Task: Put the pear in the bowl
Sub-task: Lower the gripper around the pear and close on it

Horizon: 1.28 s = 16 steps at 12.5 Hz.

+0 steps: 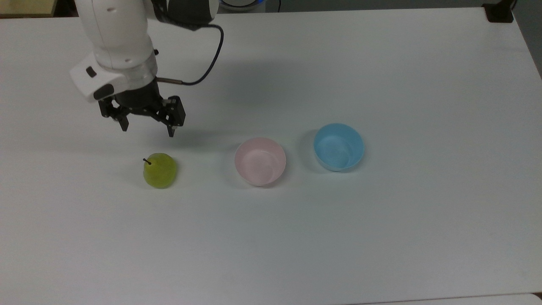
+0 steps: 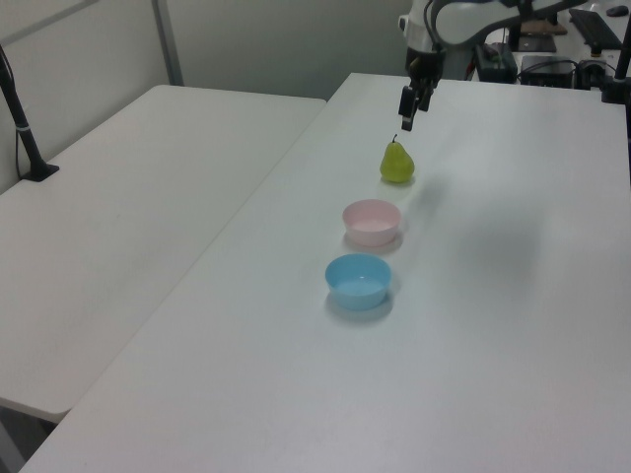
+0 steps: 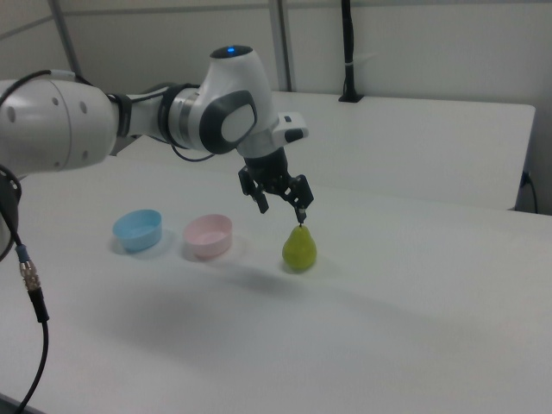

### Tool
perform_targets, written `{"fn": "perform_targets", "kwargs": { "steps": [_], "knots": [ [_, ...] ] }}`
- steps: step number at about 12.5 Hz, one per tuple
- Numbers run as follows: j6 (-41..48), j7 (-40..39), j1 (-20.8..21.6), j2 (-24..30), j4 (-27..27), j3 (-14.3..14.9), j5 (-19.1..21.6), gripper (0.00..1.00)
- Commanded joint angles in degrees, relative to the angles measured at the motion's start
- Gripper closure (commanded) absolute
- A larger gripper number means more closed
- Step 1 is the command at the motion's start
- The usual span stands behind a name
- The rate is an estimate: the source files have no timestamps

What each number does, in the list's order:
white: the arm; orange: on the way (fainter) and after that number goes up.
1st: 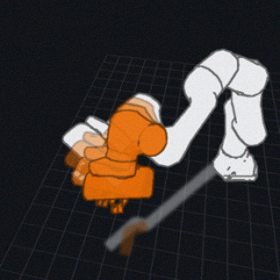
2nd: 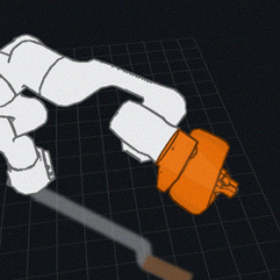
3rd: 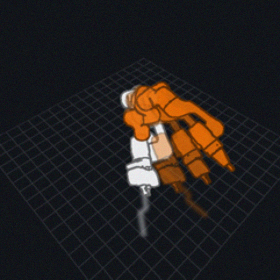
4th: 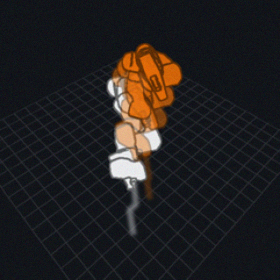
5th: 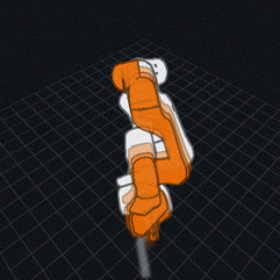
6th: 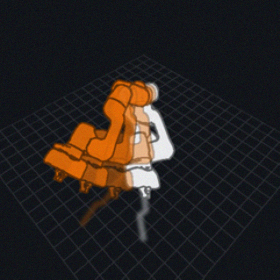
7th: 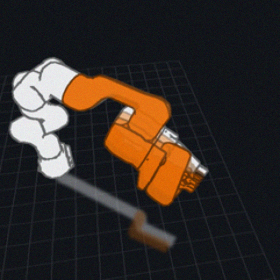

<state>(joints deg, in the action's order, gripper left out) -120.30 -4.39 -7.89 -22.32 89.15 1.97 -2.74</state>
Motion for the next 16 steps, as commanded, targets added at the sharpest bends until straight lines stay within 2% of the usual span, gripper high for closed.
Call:
{"fn": "perform_targets", "kwargs": {
  "steps": [1, 7, 9, 10, 13, 14, 16],
  "knots": [
    [-5.02, -1.33, 0.15, -3.77, -0.20, 0.05, 0.28, 0.00],
    [-11.70, -1.33, 0.51, -8.88, 0.15, 0.05, -0.24, 0.00],
    [-13.64, -1.33, 0.77, -9.85, 0.23, 0.05, -1.03, 0.05],
    [-14.17, -1.33, 0.77, -10.46, 0.23, -0.04, -1.56, 0.13],
    [-14.53, -1.50, 0.77, -10.64, 0.50, 0.05, -2.18, 0.56],
    [-14.53, -1.50, 0.77, -10.56, 0.59, -0.04, -2.18, 0.66],
    [-14.18, -1.42, 0.77, -9.60, 0.67, 0.05, -2.18, 0.67]
  ]
}}
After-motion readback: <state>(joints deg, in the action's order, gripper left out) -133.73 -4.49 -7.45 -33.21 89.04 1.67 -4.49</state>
